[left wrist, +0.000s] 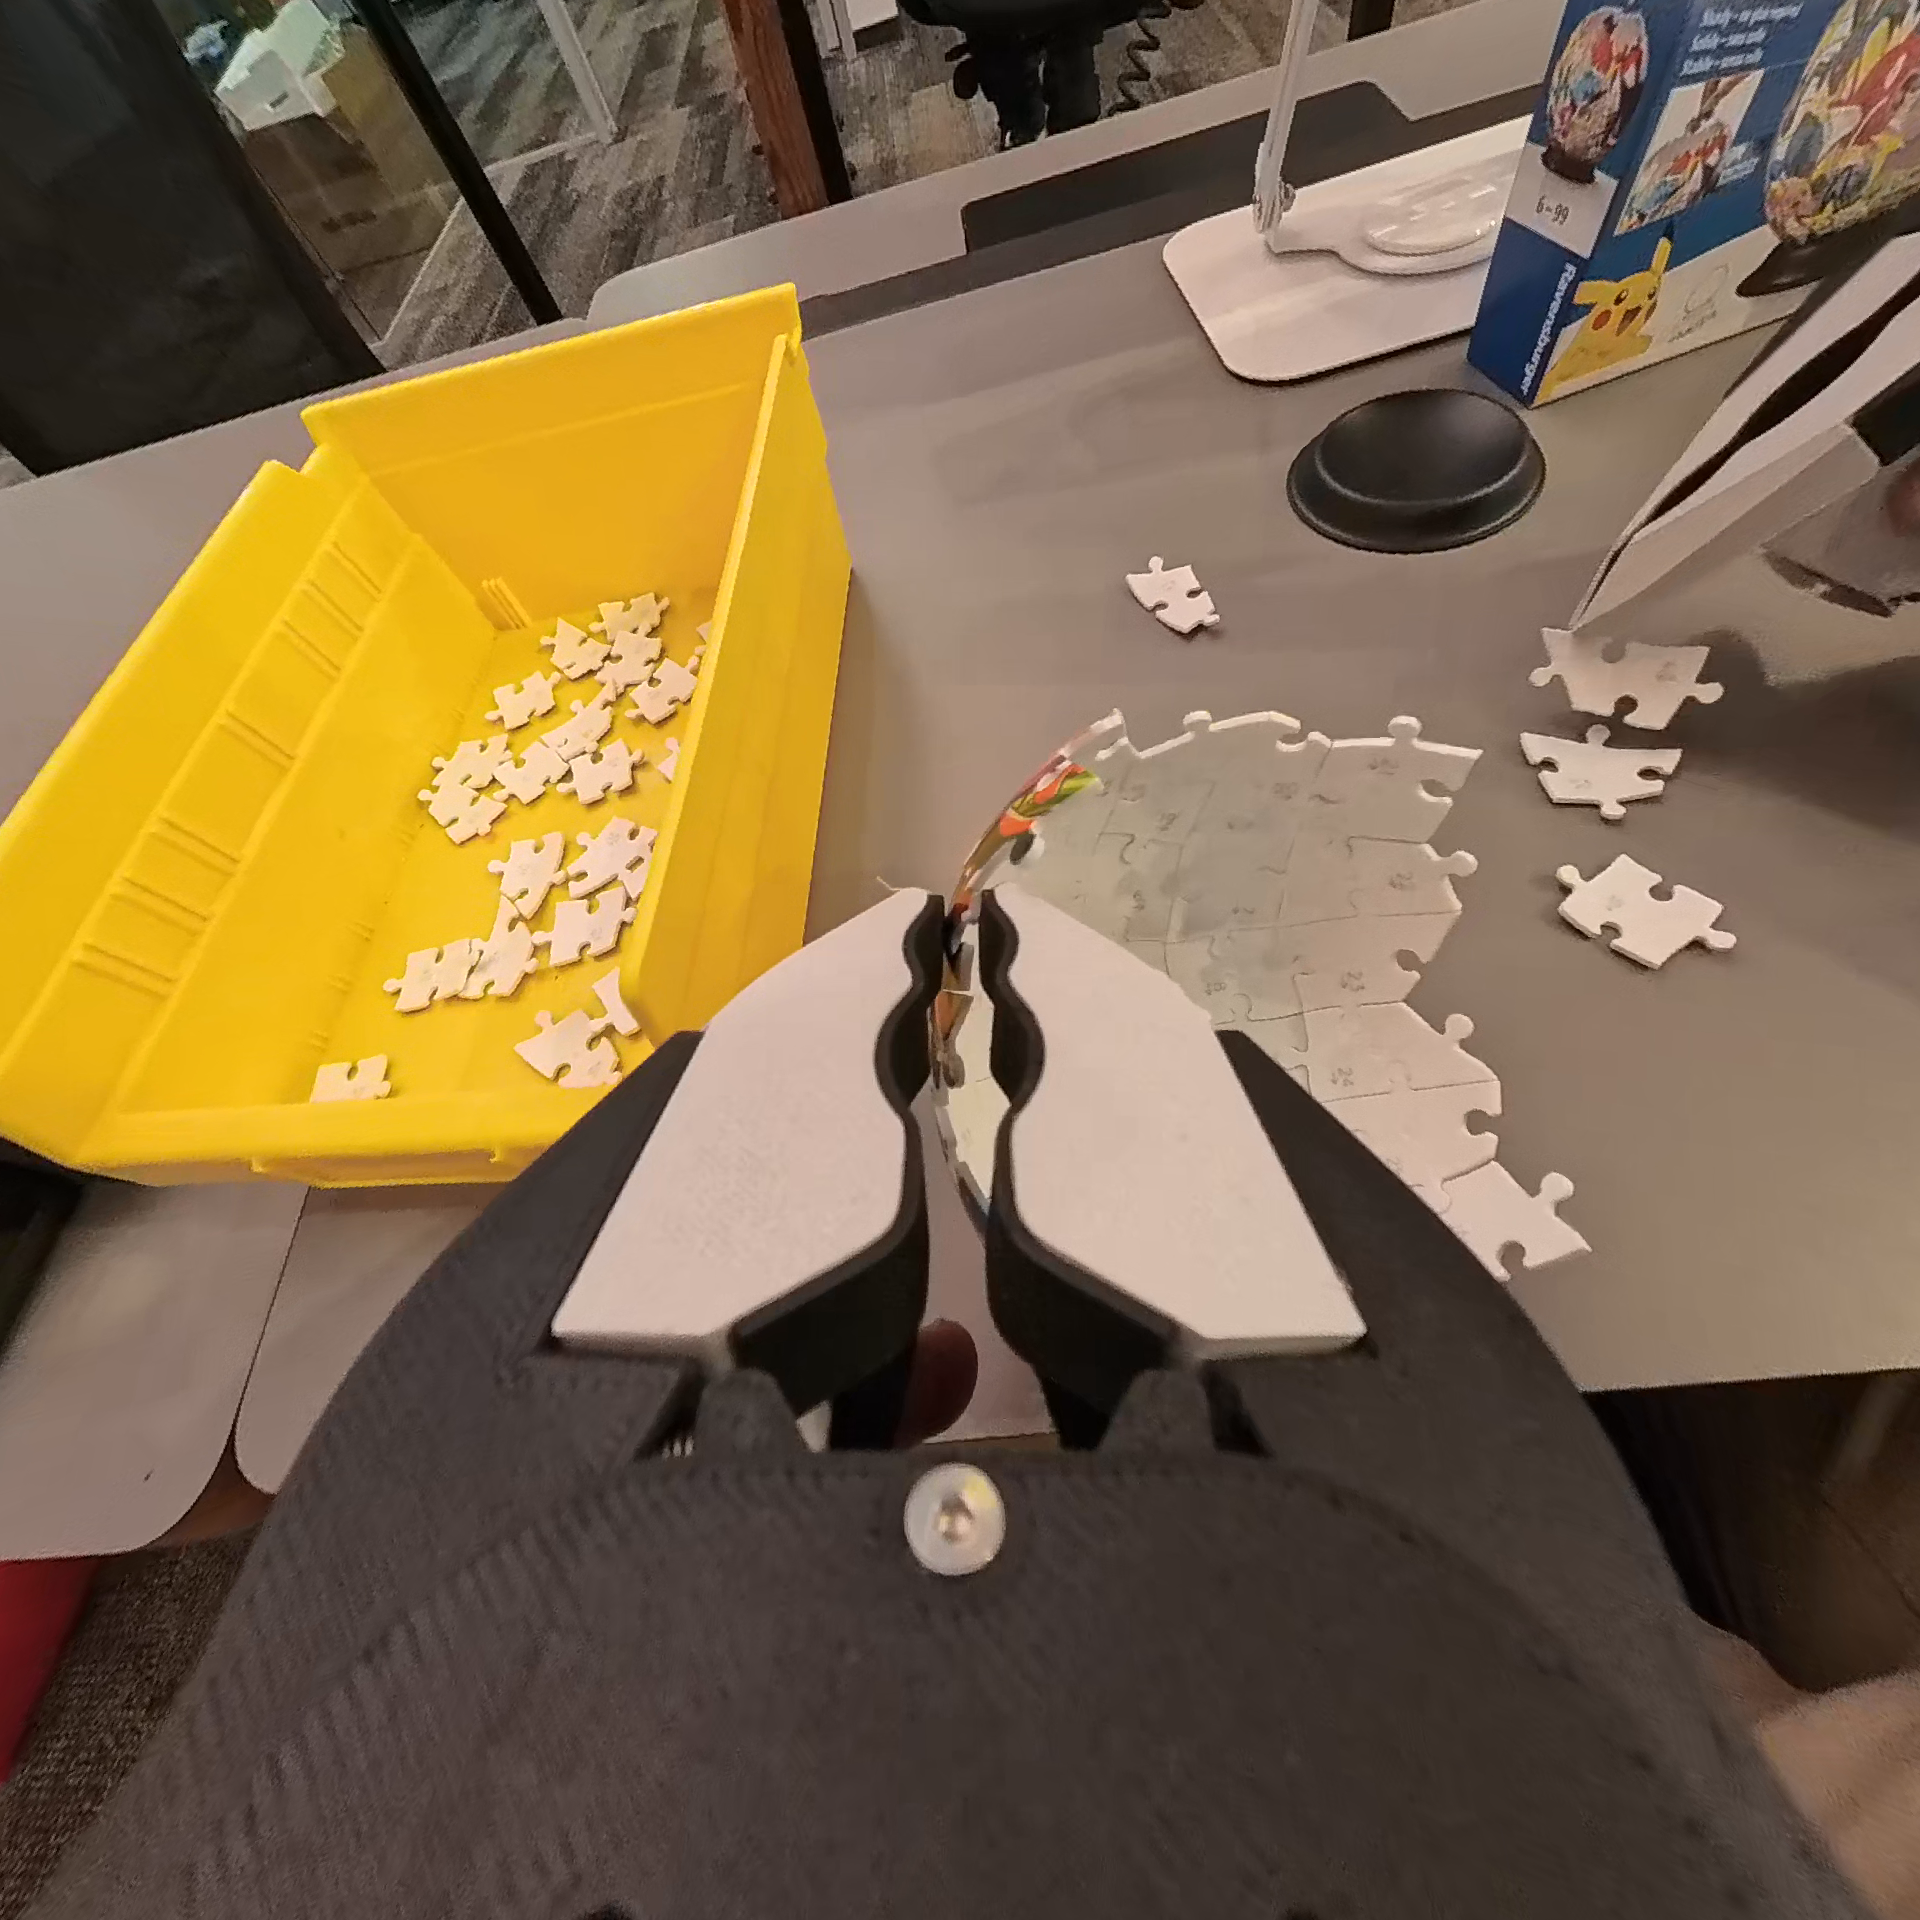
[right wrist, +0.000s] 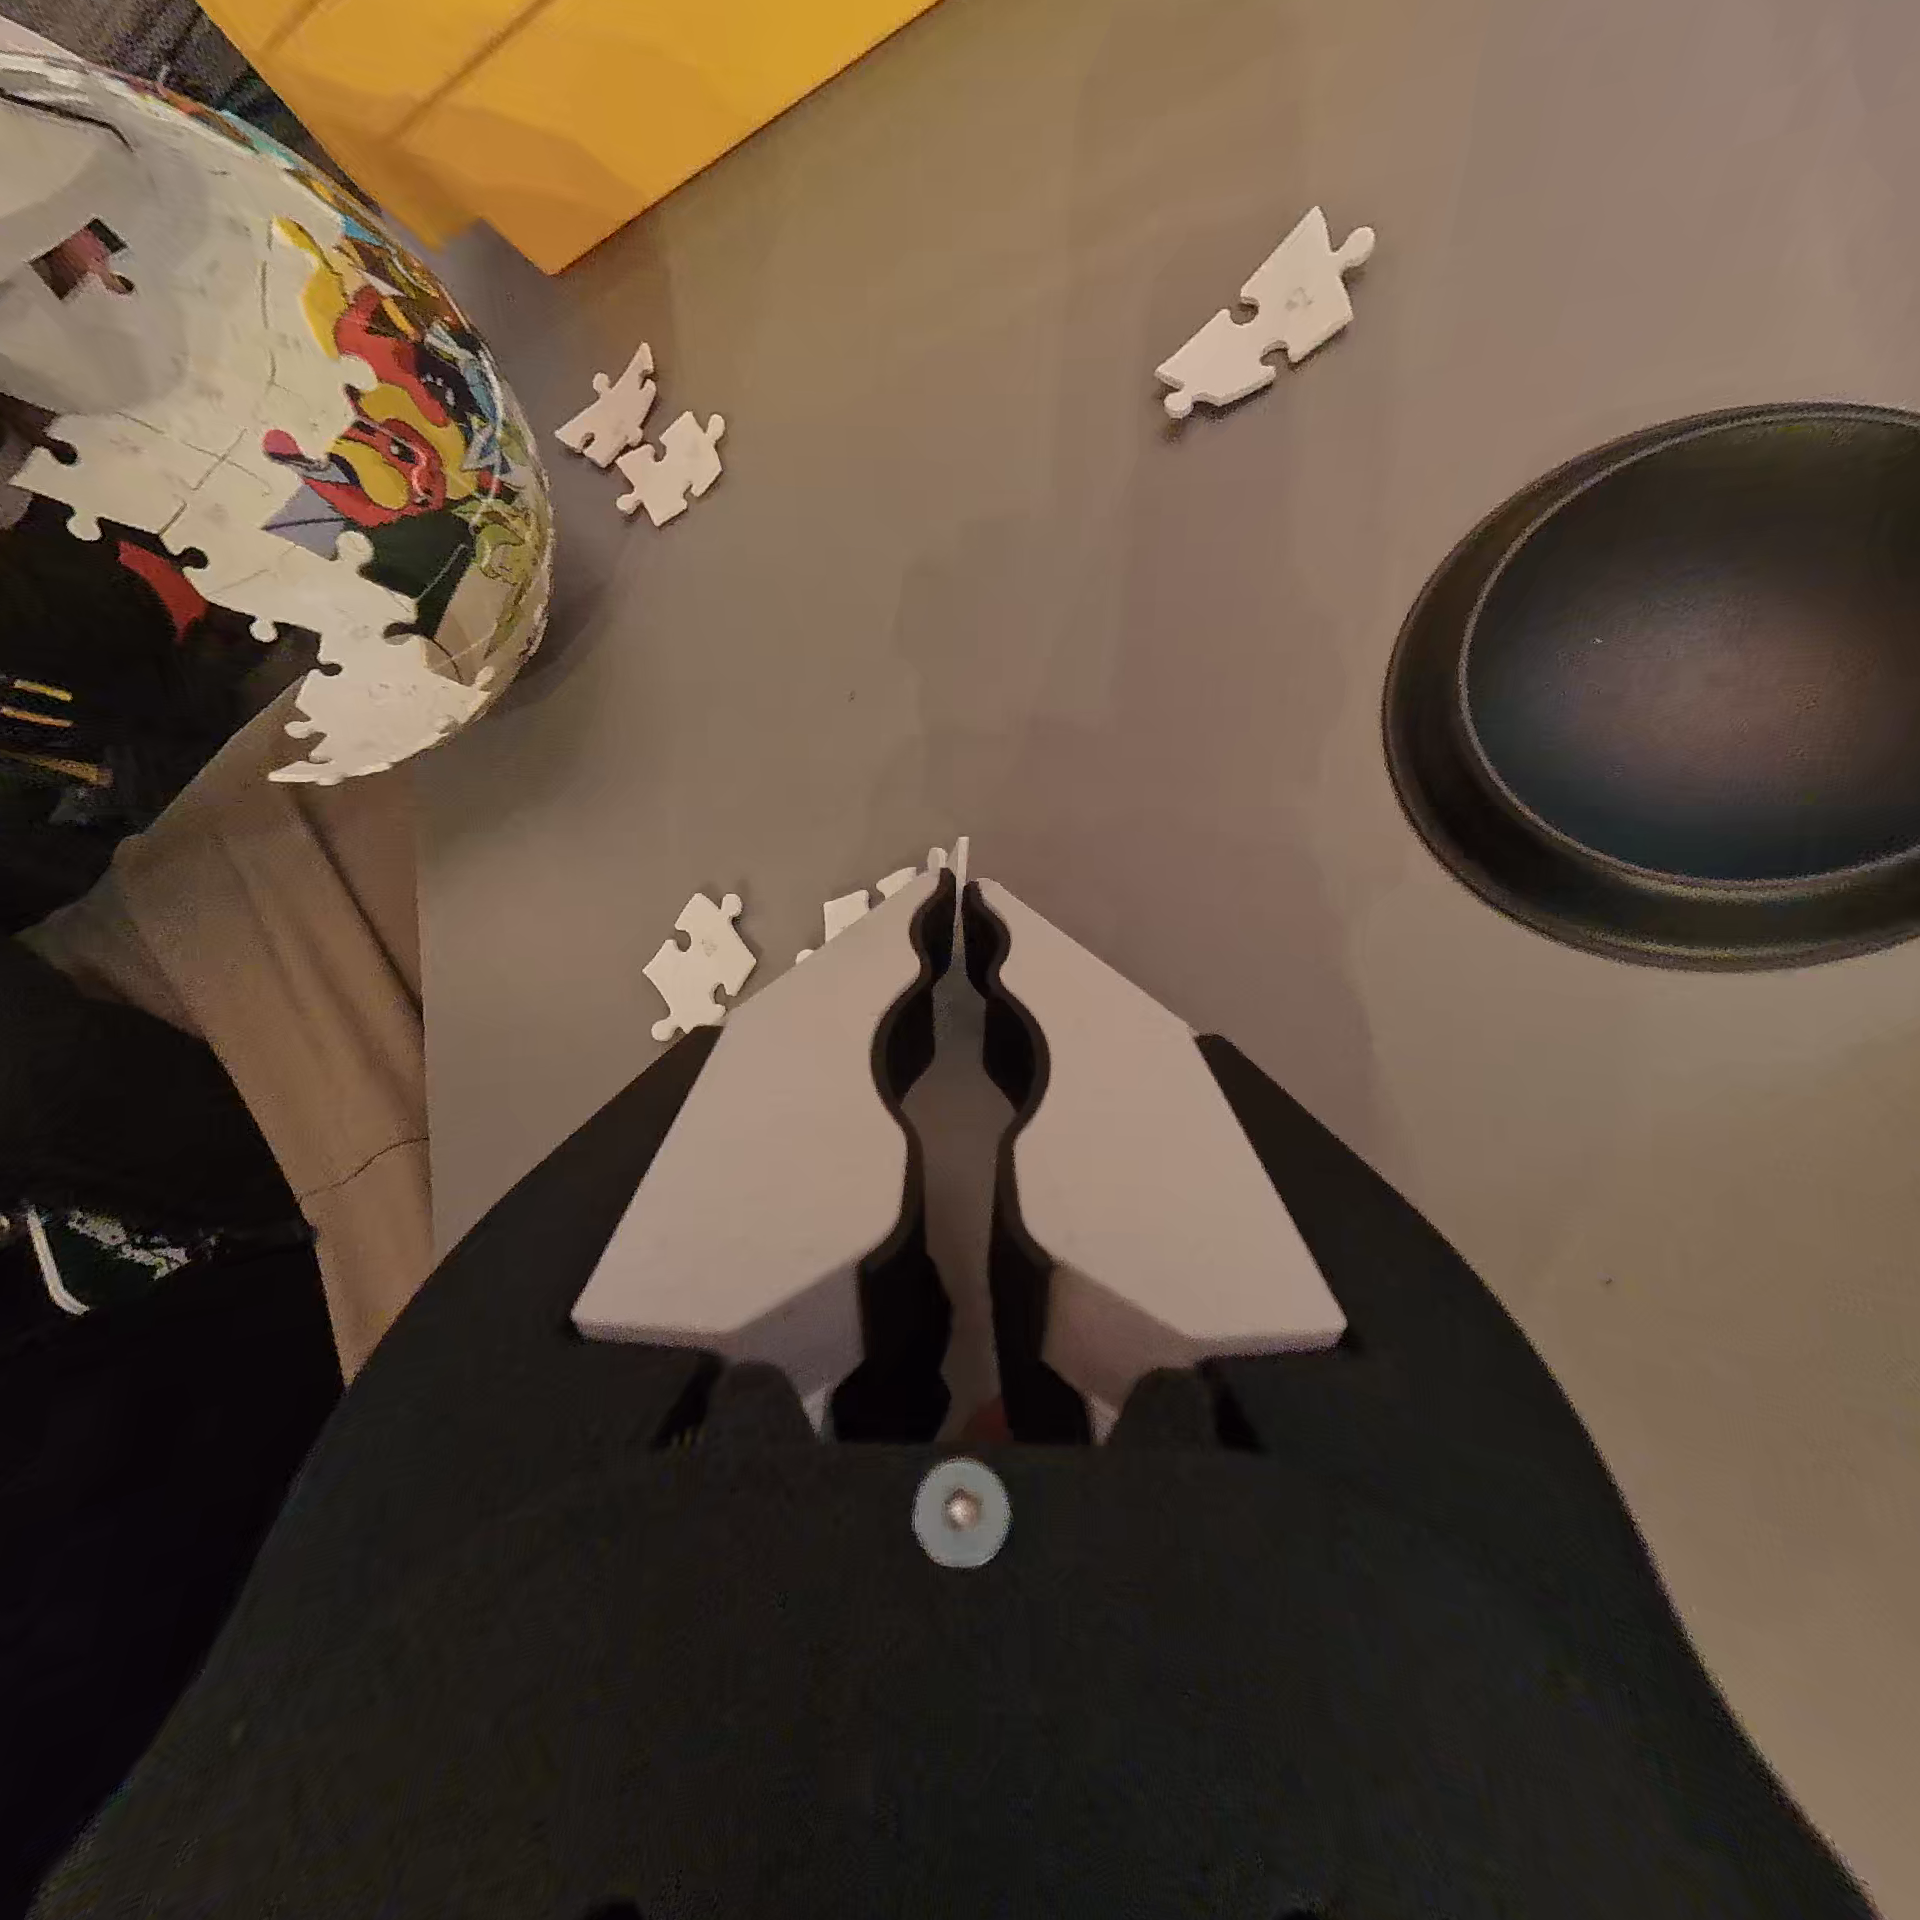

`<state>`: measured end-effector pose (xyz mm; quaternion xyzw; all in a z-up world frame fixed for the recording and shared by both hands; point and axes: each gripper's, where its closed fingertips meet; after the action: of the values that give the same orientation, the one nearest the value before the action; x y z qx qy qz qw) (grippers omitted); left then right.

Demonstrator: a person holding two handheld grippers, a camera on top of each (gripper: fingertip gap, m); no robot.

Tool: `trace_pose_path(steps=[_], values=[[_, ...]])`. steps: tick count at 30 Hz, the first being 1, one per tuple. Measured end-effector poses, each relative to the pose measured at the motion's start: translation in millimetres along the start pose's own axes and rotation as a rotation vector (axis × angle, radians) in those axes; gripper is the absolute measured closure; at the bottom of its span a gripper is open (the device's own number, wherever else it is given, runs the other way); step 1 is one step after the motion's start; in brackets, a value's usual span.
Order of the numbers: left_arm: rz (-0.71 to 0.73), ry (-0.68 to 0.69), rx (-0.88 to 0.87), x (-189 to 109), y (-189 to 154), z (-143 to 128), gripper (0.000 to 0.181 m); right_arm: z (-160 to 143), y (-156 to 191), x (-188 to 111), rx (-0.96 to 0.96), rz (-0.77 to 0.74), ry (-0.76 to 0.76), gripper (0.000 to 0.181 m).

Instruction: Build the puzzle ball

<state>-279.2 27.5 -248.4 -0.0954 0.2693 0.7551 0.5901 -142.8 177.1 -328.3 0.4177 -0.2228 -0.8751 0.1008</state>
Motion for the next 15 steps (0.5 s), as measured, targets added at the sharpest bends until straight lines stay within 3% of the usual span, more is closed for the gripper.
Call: trace_pose_path(steps=[15], values=[[0.0, 0.004, 0.005, 1.5, -0.6, -1.1, 0.175, -3.8, -0.5, 8.0, -0.038, 0.05, 0.055, 0.181]])
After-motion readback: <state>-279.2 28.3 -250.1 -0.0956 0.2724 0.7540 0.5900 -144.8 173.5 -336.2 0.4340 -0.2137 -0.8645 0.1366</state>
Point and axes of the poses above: each gripper's, where its closed fingertips meet, x out along the fingers, z out of its top, y = z × x across the jaws, and after that the axes turned 6 degrees about x, right-handed
